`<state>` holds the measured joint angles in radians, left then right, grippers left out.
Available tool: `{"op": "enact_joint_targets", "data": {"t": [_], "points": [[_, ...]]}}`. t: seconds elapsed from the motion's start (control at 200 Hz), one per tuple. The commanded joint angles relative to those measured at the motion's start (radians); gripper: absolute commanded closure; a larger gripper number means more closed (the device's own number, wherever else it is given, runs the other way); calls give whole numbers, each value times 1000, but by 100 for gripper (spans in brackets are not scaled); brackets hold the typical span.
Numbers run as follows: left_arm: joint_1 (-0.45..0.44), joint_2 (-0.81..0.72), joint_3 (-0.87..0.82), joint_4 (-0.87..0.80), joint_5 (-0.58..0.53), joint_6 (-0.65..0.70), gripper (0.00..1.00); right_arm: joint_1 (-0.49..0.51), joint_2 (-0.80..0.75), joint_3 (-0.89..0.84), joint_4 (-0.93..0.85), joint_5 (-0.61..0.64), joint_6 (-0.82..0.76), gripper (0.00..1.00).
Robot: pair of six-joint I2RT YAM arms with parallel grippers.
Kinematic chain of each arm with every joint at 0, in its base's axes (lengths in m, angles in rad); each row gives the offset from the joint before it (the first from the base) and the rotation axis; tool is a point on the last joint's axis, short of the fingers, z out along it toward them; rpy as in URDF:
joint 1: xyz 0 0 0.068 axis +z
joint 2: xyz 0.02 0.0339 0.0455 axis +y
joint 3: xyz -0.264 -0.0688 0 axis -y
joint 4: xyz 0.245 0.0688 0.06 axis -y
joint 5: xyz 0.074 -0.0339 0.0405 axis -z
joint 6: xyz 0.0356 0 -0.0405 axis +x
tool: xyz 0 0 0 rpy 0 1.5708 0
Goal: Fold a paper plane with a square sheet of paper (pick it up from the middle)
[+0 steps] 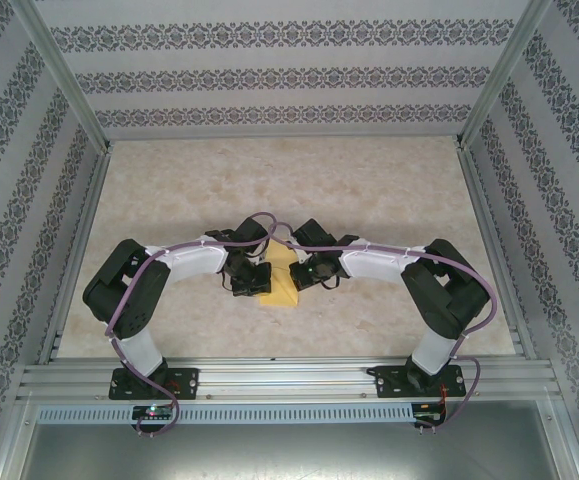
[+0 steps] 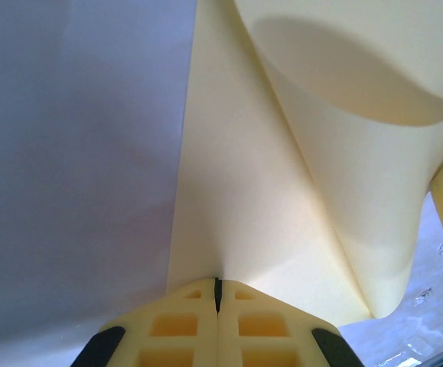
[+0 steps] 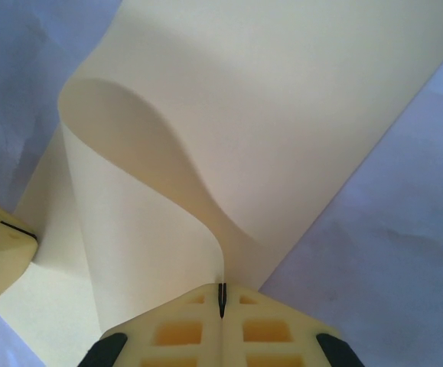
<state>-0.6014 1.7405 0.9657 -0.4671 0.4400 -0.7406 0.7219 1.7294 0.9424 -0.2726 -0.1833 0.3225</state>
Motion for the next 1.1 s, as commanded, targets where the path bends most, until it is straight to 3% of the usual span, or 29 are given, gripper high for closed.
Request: {"op": "enact_joint_targets", "data": {"t": [0.0,0.729,1.094], "points": [[-12,26,-3,-39,-36,18,98,2,8,-16,-1,13,27,96],[-14,30,-1,-37,-33,19,98,7,-36,8,3,4,6,95],[-14,28,-3,-39,-36,18,98,6,17,24,-15,3,3,95]]}}
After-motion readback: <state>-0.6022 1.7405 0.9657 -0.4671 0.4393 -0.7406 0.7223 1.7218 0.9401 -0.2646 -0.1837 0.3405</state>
